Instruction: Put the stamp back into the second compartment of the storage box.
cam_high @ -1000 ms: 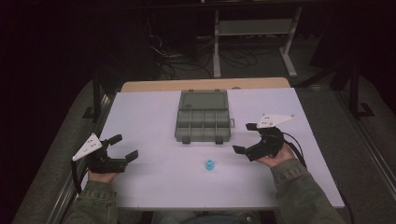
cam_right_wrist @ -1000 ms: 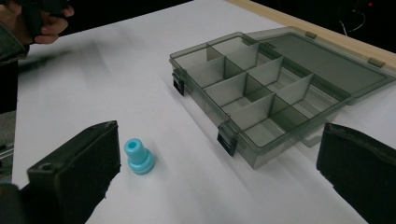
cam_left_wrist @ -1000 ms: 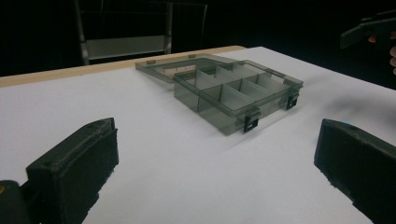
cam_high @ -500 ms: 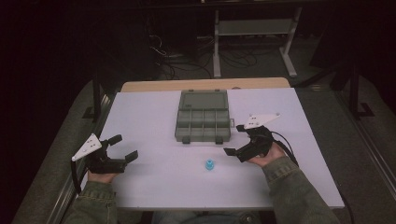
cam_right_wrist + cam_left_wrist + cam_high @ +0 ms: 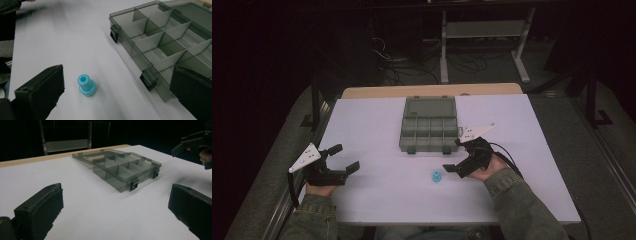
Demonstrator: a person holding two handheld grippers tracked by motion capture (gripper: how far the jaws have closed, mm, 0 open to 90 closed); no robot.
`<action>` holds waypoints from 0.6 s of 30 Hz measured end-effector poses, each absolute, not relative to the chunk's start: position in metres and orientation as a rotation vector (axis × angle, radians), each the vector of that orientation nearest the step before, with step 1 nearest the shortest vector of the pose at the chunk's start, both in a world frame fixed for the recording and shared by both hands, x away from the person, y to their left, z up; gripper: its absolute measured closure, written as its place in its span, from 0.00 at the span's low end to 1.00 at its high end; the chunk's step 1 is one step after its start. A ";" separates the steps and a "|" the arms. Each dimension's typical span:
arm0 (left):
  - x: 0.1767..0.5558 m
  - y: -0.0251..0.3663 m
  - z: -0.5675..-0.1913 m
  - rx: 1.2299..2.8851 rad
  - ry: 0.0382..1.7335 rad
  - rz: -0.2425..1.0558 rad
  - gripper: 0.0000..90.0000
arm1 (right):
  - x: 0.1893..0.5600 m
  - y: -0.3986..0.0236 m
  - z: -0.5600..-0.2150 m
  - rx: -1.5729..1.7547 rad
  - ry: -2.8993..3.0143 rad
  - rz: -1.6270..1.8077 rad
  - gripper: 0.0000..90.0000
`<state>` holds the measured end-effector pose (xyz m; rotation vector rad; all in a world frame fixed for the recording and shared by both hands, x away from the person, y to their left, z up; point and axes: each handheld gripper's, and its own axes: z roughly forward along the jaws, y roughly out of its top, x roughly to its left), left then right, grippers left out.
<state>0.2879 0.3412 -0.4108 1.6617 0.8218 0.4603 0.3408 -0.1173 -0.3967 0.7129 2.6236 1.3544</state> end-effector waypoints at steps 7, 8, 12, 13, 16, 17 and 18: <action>0.288 0.341 -0.411 1.662 0.823 0.457 0.00 | 0.341 -0.106 -0.403 0.688 2.673 1.323 0.00; 0.288 0.341 -0.411 1.660 0.822 0.457 0.00 | 0.340 -0.104 -0.403 0.685 2.679 1.316 0.00; 0.287 0.341 -0.411 1.660 0.823 0.457 0.00 | 0.340 -0.100 -0.406 0.676 2.703 1.287 0.00; 0.287 0.341 -0.411 1.661 0.823 0.458 0.00 | 0.340 -0.100 -0.406 0.676 2.703 1.287 0.00; 0.288 0.341 -0.411 1.660 0.823 0.455 0.00 | 0.340 -0.096 -0.409 0.666 2.718 1.278 0.00; 0.288 0.341 -0.411 1.661 0.822 0.453 0.00 | 0.340 -0.096 -0.409 0.666 2.718 1.278 0.00; 0.288 0.340 -0.411 1.661 0.821 0.454 0.00 | 0.340 -0.095 -0.409 0.659 2.723 1.274 0.00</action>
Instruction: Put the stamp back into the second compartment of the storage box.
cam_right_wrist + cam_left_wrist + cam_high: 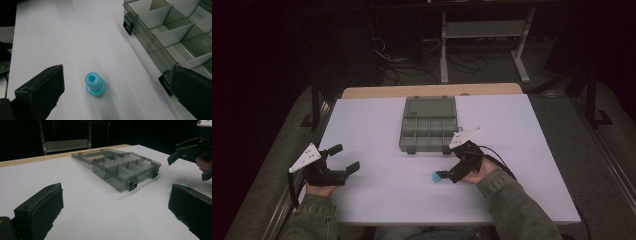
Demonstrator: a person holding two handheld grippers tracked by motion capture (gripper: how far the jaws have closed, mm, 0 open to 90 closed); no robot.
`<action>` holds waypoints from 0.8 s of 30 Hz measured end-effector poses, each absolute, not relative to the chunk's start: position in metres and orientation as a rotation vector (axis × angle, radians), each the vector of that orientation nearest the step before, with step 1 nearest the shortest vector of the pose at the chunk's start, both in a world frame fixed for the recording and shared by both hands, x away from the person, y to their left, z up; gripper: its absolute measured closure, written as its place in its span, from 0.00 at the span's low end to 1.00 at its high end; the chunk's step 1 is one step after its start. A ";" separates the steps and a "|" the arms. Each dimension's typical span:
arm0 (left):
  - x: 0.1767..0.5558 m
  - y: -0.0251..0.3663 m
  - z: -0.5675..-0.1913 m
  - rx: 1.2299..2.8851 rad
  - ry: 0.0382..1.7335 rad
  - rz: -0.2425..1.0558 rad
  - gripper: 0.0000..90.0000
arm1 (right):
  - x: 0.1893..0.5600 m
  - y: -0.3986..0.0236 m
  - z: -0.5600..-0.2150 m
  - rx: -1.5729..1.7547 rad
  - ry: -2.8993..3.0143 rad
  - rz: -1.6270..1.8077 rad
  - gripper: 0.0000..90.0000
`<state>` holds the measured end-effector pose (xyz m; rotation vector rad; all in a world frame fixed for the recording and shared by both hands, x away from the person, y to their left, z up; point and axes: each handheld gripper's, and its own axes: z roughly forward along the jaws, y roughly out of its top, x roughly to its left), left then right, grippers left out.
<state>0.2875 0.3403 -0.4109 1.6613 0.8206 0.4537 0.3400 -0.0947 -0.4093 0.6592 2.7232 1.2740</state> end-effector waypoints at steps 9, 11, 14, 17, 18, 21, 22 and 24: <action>0.287 0.341 -0.411 1.663 0.821 0.456 0.00 | 0.341 -0.088 -0.411 0.618 2.762 1.256 0.10; 0.287 0.341 -0.411 1.663 0.819 0.457 0.00 | 0.342 -0.087 -0.412 0.598 2.769 1.240 0.14; 0.287 0.341 -0.411 1.664 0.818 0.459 0.00 | 0.342 -0.084 -0.414 0.595 2.793 1.222 0.18; 0.287 0.341 -0.411 1.665 0.820 0.460 0.00 | 0.342 -0.084 -0.416 0.581 2.819 1.214 0.24; 0.287 0.341 -0.411 1.665 0.820 0.460 0.00 | 0.342 -0.084 -0.416 0.581 2.819 1.214 0.24; 0.287 0.342 -0.411 1.665 0.817 0.461 0.00 | 0.342 -0.083 -0.417 0.566 2.836 1.206 0.32; 0.287 0.342 -0.411 1.664 0.817 0.462 0.00 | 0.343 -0.083 -0.417 0.558 2.837 1.207 0.34; 0.287 0.342 -0.411 1.665 0.818 0.461 0.00 | 0.344 -0.083 -0.419 0.558 2.852 1.189 0.39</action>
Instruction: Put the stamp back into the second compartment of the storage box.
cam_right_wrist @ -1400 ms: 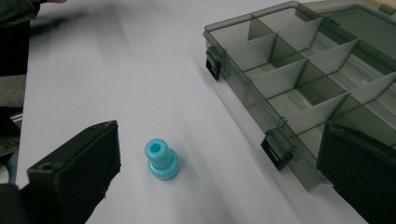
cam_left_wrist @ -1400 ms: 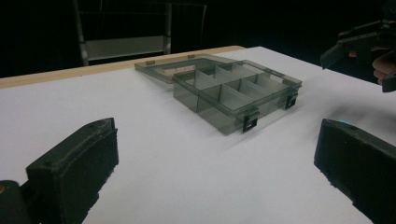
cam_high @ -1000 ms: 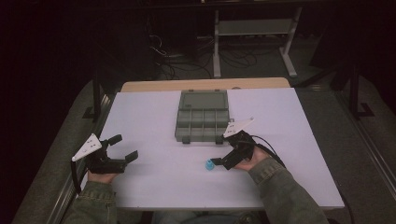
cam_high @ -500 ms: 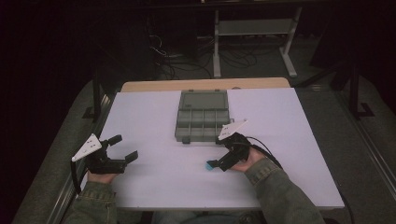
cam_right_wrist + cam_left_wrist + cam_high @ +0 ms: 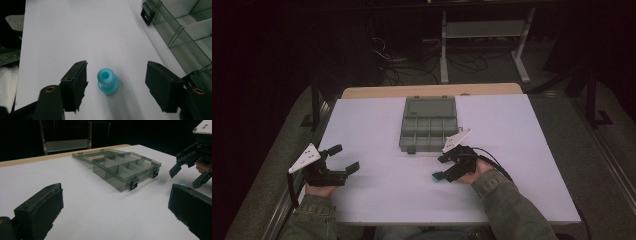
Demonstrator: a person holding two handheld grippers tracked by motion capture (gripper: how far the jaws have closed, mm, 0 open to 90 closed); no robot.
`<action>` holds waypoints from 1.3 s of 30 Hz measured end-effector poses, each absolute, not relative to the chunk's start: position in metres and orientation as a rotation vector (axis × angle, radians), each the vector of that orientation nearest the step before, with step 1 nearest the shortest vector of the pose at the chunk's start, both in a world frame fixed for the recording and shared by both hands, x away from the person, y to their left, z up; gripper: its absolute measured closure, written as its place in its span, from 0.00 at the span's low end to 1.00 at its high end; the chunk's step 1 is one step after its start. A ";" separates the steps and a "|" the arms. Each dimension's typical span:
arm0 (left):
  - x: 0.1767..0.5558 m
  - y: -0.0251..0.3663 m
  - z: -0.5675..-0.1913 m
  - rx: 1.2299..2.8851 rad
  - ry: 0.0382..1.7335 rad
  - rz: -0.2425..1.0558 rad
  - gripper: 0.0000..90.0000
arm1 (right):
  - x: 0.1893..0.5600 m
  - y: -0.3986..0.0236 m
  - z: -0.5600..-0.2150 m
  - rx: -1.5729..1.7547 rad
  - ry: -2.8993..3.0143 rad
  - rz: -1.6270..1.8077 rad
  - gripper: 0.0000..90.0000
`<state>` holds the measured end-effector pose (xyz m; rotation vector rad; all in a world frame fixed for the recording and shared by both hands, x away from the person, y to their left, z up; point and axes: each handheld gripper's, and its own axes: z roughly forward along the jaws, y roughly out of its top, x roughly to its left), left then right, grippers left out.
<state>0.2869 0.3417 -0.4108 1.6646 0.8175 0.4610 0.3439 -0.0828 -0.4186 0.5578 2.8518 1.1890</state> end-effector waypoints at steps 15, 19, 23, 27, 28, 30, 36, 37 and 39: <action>0.287 0.341 -0.411 1.671 0.822 0.458 0.00 | 0.343 -0.076 -0.424 0.491 2.890 1.164 0.68; 0.287 0.341 -0.411 1.671 0.824 0.459 0.00 | 0.341 -0.076 -0.422 0.455 2.885 1.153 0.80; 0.287 0.341 -0.411 1.685 0.825 0.464 0.00 | 0.340 -0.077 -0.418 0.487 2.890 1.179 0.80; 0.288 0.341 -0.412 1.683 0.825 0.464 0.00 | 0.342 -0.079 -0.415 0.507 2.891 1.214 0.80; 0.288 0.341 -0.412 1.682 0.826 0.463 0.00 | 0.343 -0.079 -0.414 0.509 2.891 1.217 0.80; 0.288 0.341 -0.412 1.683 0.826 0.464 0.00 | 0.343 -0.079 -0.412 0.515 2.889 1.228 0.80; 0.287 0.342 -0.411 1.682 0.823 0.465 0.00 | 0.345 -0.078 -0.406 0.515 2.888 1.232 0.80; 0.287 0.342 -0.411 1.682 0.823 0.465 0.00 | 0.346 -0.078 -0.406 0.513 2.888 1.228 0.80; 0.287 0.342 -0.411 1.678 0.823 0.463 0.00 | 0.347 -0.078 -0.405 0.518 2.892 1.233 0.80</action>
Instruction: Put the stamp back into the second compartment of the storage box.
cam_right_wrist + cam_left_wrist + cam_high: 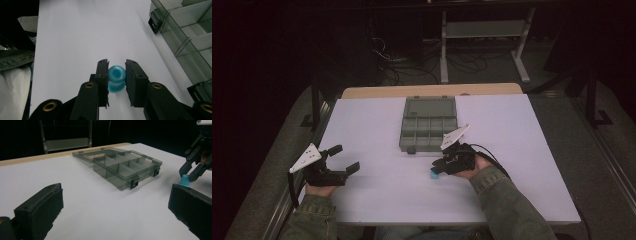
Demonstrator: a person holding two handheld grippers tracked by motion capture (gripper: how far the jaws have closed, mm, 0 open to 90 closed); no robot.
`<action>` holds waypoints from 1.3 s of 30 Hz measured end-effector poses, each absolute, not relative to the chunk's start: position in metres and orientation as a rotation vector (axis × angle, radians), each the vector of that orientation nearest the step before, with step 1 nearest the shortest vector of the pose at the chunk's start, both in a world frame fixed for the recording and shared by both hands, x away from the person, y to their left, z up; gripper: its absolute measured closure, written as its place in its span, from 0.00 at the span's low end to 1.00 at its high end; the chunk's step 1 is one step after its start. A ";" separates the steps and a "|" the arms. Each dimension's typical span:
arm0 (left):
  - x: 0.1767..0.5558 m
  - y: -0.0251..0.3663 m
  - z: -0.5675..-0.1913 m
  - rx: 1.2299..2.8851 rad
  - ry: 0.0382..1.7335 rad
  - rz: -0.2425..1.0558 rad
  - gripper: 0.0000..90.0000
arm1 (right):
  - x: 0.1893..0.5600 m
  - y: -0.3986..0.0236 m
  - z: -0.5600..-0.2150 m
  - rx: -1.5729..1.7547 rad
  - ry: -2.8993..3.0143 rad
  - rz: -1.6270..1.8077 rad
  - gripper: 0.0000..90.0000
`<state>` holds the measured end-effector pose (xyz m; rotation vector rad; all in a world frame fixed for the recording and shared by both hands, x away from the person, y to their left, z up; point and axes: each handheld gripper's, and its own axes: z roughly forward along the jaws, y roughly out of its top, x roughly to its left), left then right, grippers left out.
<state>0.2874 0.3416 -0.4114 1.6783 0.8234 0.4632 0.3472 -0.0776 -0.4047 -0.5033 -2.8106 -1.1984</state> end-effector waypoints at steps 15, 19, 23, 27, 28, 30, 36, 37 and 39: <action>0.288 0.342 -0.412 1.680 0.820 0.461 0.00 | 0.353 -0.083 -0.389 -0.551 -2.770 -1.261 0.80; 0.287 0.341 -0.411 1.672 0.824 0.458 0.00 | 0.356 -0.082 -0.383 -0.556 -2.762 -1.282 0.80; 0.287 0.341 -0.411 1.669 0.826 0.456 0.00 | 0.359 -0.082 -0.379 -0.555 -2.771 -1.280 0.80; 0.287 0.341 -0.411 1.672 0.823 0.457 0.00 | 0.362 -0.081 -0.376 -0.558 -2.762 -1.292 0.80; 0.287 0.341 -0.411 1.671 0.824 0.457 0.00 | 0.362 -0.081 -0.376 -0.558 -2.762 -1.292 0.80; 0.287 0.341 -0.411 1.668 0.827 0.455 0.00 | 0.364 -0.081 -0.376 -0.557 -2.772 -1.286 0.80; 0.287 0.341 -0.411 1.669 0.826 0.456 0.00 | 0.367 -0.081 -0.374 -0.588 -2.757 -1.284 0.80; 0.287 0.341 -0.411 1.669 0.826 0.456 0.00 | 0.367 -0.081 -0.374 -0.588 -2.757 -1.284 0.80; 0.287 0.341 -0.411 1.669 0.824 0.456 0.00 | 0.371 -0.081 -0.372 -0.574 -2.775 -1.284 0.80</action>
